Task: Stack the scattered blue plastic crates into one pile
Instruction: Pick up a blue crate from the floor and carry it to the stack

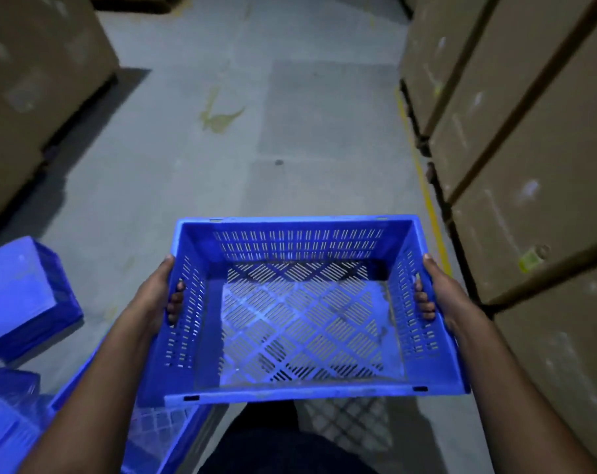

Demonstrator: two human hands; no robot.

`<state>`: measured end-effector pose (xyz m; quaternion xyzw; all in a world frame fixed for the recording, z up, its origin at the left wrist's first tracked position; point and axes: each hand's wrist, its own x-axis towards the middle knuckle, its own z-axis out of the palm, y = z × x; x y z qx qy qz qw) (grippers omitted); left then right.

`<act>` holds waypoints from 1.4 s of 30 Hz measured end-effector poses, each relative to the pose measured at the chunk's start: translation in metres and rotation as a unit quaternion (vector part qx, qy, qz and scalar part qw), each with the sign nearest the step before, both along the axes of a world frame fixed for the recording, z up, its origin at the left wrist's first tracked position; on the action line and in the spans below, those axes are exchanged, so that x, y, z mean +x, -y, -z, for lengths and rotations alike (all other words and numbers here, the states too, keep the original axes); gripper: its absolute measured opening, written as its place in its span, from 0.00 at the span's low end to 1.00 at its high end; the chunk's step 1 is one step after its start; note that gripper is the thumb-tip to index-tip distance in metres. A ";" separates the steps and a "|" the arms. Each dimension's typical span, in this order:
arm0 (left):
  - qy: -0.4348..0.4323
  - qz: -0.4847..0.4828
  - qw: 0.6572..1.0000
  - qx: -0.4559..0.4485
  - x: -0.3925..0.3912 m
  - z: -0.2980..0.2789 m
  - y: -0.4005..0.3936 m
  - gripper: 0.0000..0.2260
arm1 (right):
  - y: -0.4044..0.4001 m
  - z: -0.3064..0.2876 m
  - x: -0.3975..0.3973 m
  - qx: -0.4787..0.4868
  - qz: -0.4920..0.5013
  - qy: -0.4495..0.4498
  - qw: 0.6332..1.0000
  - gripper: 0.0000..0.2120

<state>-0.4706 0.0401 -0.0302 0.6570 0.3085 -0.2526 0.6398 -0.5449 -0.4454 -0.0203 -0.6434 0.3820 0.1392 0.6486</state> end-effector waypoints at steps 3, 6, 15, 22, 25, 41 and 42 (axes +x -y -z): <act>0.001 -0.035 0.999 -0.006 0.082 0.015 -0.013 0.27 | -0.008 0.012 0.117 0.005 -0.037 -0.005 0.999 0.30; -0.007 -0.055 0.998 -0.009 0.167 0.018 -0.029 0.27 | -0.027 0.014 0.228 -0.003 -0.061 -0.010 0.998 0.29; -0.007 -0.112 0.994 0.001 0.416 -0.008 -0.076 0.27 | -0.082 -0.005 0.523 -0.022 -0.107 0.001 0.994 0.28; 0.000 -0.139 0.989 0.049 0.642 0.019 -0.110 0.27 | -0.119 0.032 0.776 -0.029 -0.133 0.010 0.991 0.27; 0.004 -0.163 0.985 0.060 0.739 0.016 -0.123 0.27 | -0.135 0.031 0.893 -0.034 -0.154 0.020 0.987 0.28; -0.003 -0.359 0.930 0.074 1.167 0.027 -0.267 0.29 | -0.339 0.014 1.480 -0.072 -0.337 0.045 0.938 0.28; -0.003 -0.370 0.926 0.076 1.191 0.032 -0.281 0.28 | -0.358 0.018 1.511 -0.079 -0.349 0.044 0.933 0.28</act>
